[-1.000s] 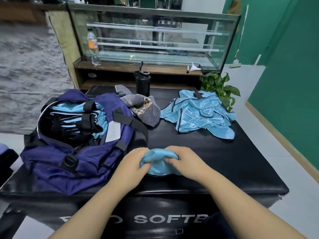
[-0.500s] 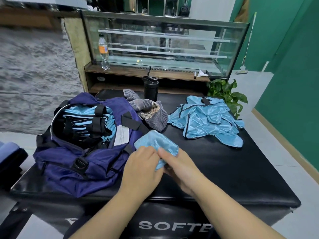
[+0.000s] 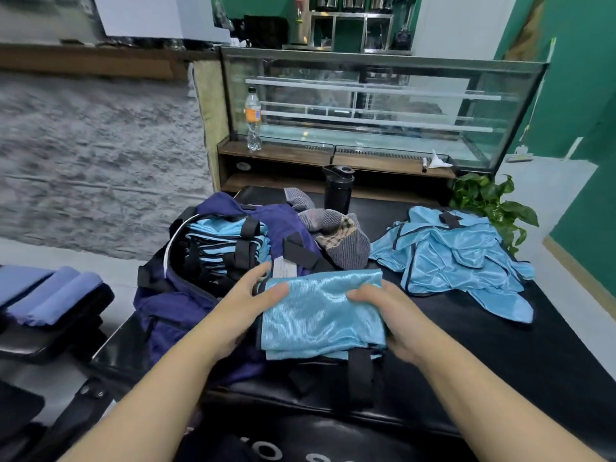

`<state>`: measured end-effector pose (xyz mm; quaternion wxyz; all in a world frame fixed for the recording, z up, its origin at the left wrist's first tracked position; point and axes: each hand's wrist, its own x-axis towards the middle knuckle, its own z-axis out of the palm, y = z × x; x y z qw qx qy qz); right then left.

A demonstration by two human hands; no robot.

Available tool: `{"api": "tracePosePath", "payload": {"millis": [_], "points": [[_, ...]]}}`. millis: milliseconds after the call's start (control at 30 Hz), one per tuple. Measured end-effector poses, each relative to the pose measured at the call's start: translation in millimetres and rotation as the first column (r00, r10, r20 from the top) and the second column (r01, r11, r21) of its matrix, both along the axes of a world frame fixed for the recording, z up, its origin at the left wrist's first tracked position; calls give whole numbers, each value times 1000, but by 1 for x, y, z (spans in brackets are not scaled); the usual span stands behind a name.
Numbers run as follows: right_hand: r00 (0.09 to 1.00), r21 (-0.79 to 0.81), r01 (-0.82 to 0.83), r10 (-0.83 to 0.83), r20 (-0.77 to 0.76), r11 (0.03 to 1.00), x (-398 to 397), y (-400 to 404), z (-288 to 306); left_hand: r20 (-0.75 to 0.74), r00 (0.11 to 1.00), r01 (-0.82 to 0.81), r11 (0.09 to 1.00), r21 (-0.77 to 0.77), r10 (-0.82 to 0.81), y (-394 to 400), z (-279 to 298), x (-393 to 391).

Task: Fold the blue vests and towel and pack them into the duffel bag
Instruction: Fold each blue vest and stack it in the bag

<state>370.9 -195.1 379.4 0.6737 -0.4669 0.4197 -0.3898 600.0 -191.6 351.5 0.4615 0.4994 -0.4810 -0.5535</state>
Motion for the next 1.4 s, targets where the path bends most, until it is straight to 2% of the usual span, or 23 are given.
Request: {"api": "tracePosePath", "payload": {"millis": [67,167,333,467,600,700,800,867,933,1000,1033,1167,1267,1400], "points": [[1000,8,-16,16,6,1000,9,-6,-1,-110,987,123,992,42,-118,-1,0,11],[999,32,3,-5,46,999,19,-17,-5,-153,971,195,979,52,-185,-1,-6,23],[993,187,41,-60,102,982,35,-33,-15,-11,979,205,975,87,-205,1,-10,27],[999,234,48,-52,12,971,47,-46,-29,152,983,100,994,34,-104,-5,-6,27],[993,187,69,-48,-112,980,65,-56,-40,135,987,-79,997,-22,82,-21,3,34],[984,159,102,-76,-161,982,78,-71,-41,112,973,-206,978,22,202,-40,8,48],[985,212,98,-65,-157,972,92,-84,-37,230,944,-264,960,90,238,-58,12,72],[989,249,67,-30,-148,966,102,-88,-38,426,888,-237,966,103,173,-68,12,89],[990,293,24,19,-143,956,113,-89,-41,631,770,-230,963,140,92,-75,9,105],[987,337,-12,64,-144,941,124,-90,-47,773,635,-245,947,206,-4,-78,7,117],[985,352,-26,85,-153,935,130,-92,-51,806,590,-253,938,238,-45,-79,6,122],[961,366,-77,167,-221,927,147,-99,-57,838,536,-280,915,292,-103,-80,-7,138],[903,380,-134,271,-333,915,156,-98,-58,880,440,-282,902,326,-180,-78,-18,145],[841,373,-155,320,-436,915,160,-93,-66,877,392,-270,877,397,-276,-72,-24,142]]}}
